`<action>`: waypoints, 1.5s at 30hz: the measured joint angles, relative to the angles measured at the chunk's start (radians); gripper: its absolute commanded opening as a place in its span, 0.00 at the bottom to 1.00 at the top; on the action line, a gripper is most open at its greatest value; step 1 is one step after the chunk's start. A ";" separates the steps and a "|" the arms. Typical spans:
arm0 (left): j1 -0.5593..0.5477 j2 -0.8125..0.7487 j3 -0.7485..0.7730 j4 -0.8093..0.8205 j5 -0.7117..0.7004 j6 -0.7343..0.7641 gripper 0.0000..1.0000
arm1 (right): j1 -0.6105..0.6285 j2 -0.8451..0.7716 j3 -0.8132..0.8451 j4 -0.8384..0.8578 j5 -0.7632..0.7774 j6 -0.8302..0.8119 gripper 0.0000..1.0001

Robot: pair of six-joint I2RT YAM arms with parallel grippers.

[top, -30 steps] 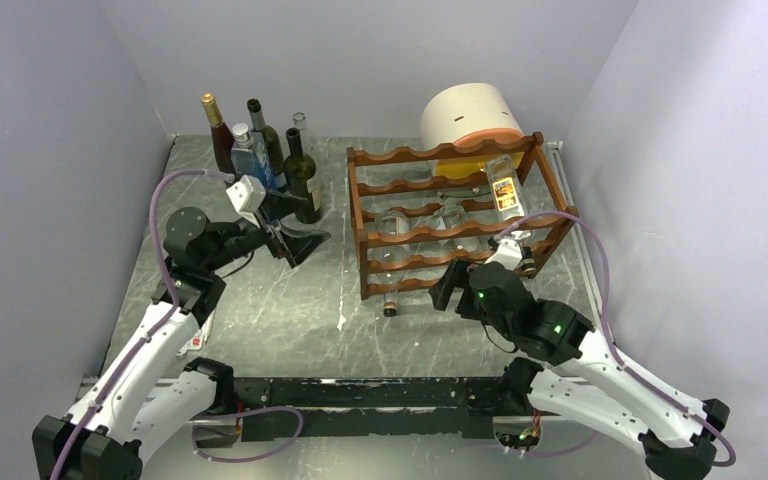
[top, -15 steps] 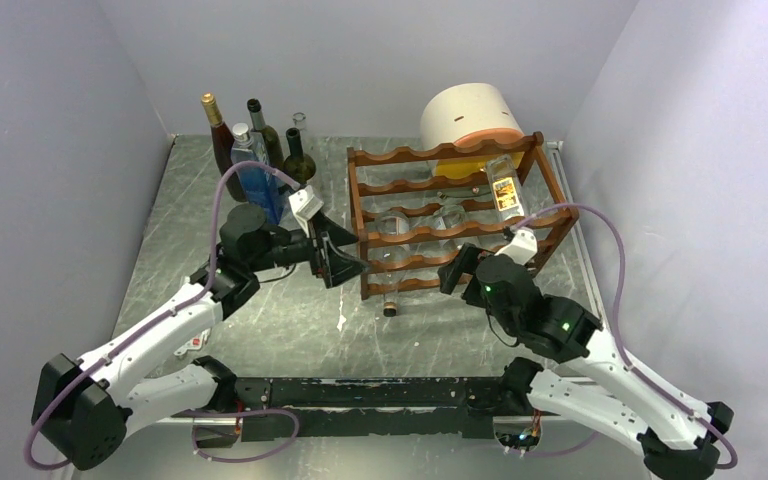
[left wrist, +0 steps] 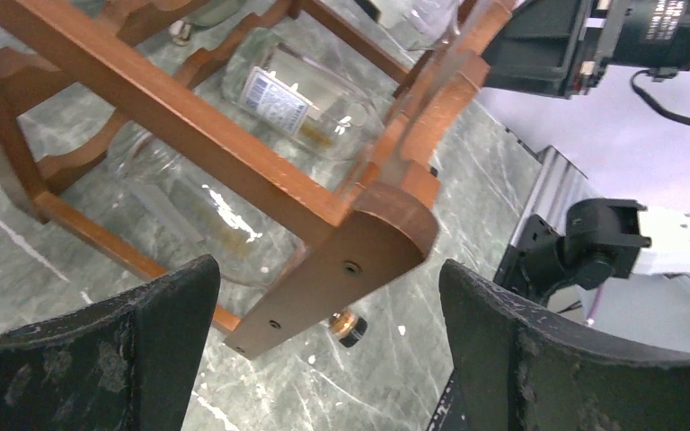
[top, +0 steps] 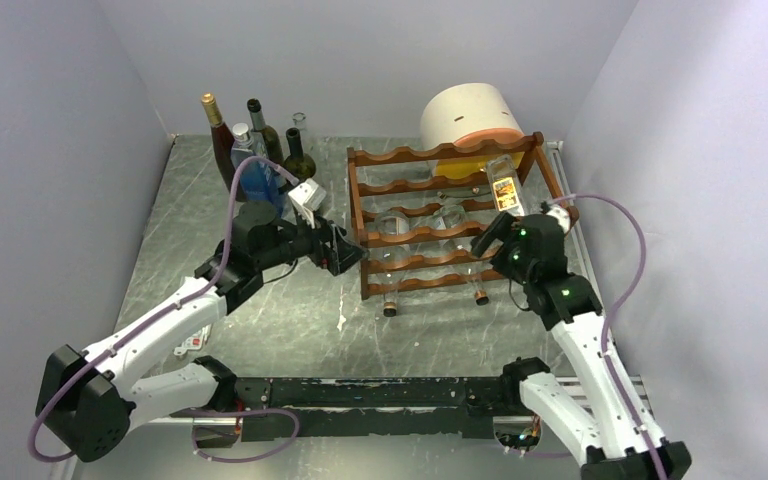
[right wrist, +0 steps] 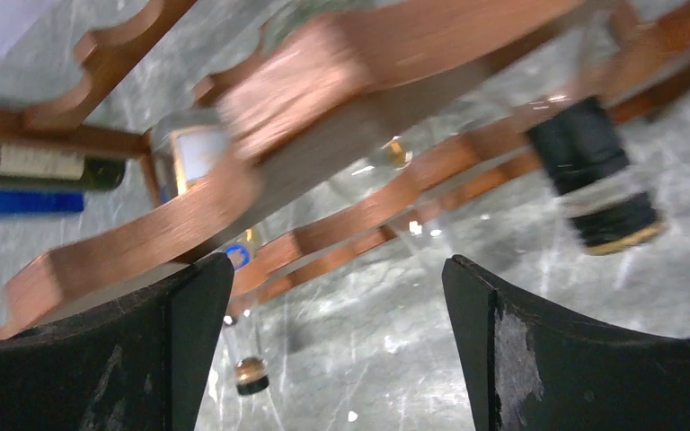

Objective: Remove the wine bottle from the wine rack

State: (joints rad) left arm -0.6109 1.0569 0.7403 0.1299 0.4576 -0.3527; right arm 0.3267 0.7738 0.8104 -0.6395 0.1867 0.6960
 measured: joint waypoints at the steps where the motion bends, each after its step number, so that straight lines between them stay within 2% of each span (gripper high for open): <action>1: 0.000 0.008 0.005 -0.008 -0.014 0.002 0.94 | -0.063 0.005 0.000 -0.002 -0.031 -0.011 0.91; 4: 0.000 0.024 0.007 -0.012 -0.047 0.008 0.94 | -0.172 -0.009 0.000 -0.016 -0.070 -0.033 0.91; 11: -0.006 0.092 0.065 -0.067 -0.072 0.021 0.93 | -0.303 -0.021 0.004 -0.018 -0.079 -0.072 0.90; 19: -0.011 0.120 0.089 -0.082 -0.080 0.058 0.93 | -0.356 -0.079 -0.016 0.025 0.009 -0.092 0.91; 24: -0.015 0.119 0.090 -0.082 -0.093 0.081 0.93 | -0.398 -0.133 -0.147 0.129 -0.029 -0.094 0.95; 30: -0.019 0.112 0.090 -0.087 -0.109 0.100 0.94 | -0.468 -0.121 -0.196 0.216 -0.131 -0.123 1.00; 37: -0.021 0.107 0.090 -0.092 -0.116 0.106 0.93 | -0.671 -0.024 -0.243 0.340 -0.377 -0.166 1.00; 45: -0.021 0.107 0.090 -0.092 -0.116 0.106 0.93 | -0.727 0.006 -0.337 0.484 -0.610 -0.161 0.98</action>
State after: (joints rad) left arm -0.6315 1.1637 0.8303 0.0383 0.3416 -0.2466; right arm -0.4000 0.7803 0.4736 -0.1551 -0.4236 0.5346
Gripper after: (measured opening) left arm 0.938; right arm 0.997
